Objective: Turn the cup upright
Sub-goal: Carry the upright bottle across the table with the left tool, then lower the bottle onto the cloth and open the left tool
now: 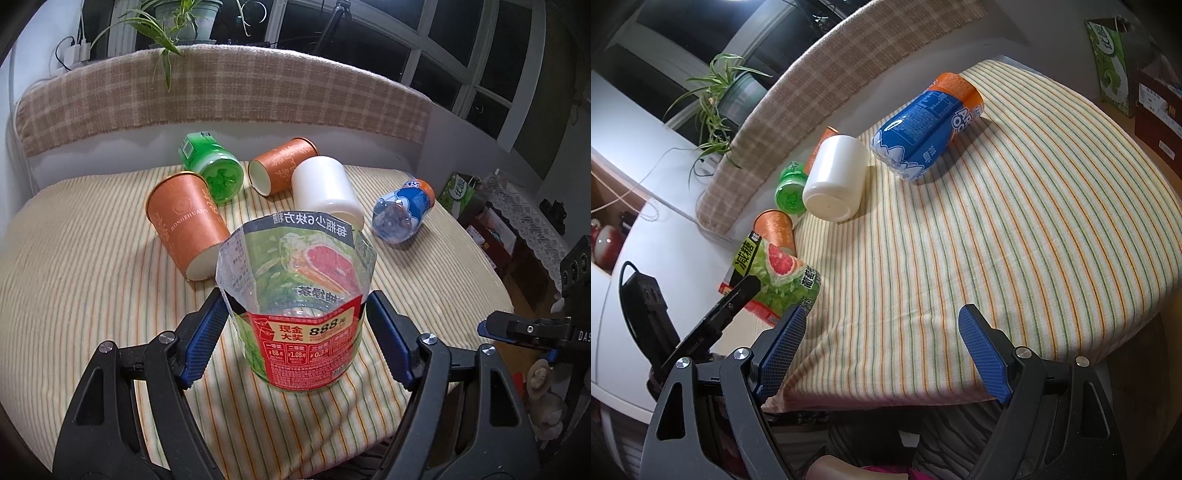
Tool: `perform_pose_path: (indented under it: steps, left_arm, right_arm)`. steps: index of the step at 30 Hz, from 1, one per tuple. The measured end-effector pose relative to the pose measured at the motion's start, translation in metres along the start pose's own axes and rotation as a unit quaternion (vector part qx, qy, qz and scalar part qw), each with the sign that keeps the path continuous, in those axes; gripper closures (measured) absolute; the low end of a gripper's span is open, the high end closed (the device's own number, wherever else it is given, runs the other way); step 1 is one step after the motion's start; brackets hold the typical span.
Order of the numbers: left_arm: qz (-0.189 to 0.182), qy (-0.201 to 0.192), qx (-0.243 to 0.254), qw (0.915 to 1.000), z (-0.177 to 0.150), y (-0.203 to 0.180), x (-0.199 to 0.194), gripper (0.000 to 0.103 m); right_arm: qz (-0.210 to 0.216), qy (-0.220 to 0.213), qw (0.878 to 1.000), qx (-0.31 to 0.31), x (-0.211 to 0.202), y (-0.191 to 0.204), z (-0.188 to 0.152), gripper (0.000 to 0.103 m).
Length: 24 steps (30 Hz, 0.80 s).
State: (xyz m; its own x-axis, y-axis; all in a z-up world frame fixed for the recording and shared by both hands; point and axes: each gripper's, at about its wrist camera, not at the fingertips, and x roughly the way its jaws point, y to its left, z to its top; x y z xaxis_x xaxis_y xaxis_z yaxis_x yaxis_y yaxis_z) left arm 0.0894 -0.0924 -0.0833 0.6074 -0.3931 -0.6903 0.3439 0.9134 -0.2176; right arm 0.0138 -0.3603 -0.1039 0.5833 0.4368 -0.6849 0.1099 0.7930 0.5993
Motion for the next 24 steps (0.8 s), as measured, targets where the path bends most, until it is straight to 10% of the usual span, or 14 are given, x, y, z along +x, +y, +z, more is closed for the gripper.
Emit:
perform_pose_path:
  steps: [24]
  left_arm:
    - [-0.038,0.029,-0.029,0.9984,-0.011,0.001,0.002,0.015]
  right_arm:
    - [-0.005,-0.007,1.000,-0.012,-0.005,0.010,-0.003,0.018]
